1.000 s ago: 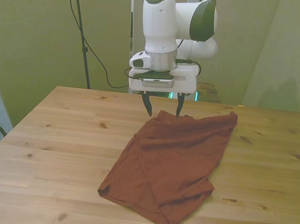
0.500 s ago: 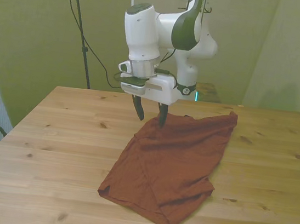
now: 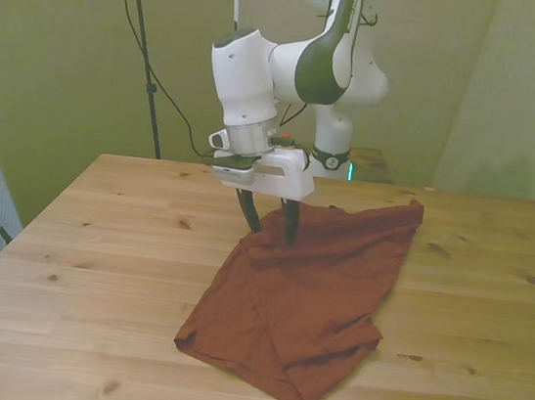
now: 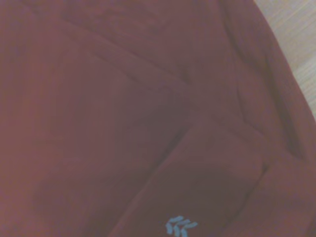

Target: Unfold the shorts

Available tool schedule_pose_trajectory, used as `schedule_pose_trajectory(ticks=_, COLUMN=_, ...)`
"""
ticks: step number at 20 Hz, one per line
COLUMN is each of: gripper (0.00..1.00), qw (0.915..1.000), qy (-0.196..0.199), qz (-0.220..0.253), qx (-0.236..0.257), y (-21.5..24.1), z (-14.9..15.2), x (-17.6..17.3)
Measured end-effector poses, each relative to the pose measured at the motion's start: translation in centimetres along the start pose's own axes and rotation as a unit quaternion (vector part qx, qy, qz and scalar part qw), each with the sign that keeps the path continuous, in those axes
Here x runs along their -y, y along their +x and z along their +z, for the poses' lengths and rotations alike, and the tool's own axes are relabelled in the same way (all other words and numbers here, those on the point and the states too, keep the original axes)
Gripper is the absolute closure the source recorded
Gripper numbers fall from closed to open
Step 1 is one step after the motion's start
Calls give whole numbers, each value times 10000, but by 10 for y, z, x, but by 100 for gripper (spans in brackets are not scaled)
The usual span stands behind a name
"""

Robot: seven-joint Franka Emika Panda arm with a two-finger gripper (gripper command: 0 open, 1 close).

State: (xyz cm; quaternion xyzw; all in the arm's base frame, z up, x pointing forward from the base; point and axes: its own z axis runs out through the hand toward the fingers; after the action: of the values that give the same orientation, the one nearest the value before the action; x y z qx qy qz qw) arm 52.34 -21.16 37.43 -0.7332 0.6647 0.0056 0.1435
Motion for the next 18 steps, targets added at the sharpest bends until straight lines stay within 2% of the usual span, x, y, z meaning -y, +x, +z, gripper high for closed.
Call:
schedule_pose_trajectory(ticks=4, gripper=0, qw=9996, qy=242, qz=-108, qx=-22, y=15, z=2, x=-4)
schedule_pose_trajectory(ticks=10, gripper=0, qw=9963, qy=629, qz=-424, qx=403, y=20, z=12, x=-7)
schedule_pose_trajectory(ticks=18, gripper=0, qw=9948, qy=628, qz=-549, qx=577, y=24, z=18, x=-10)
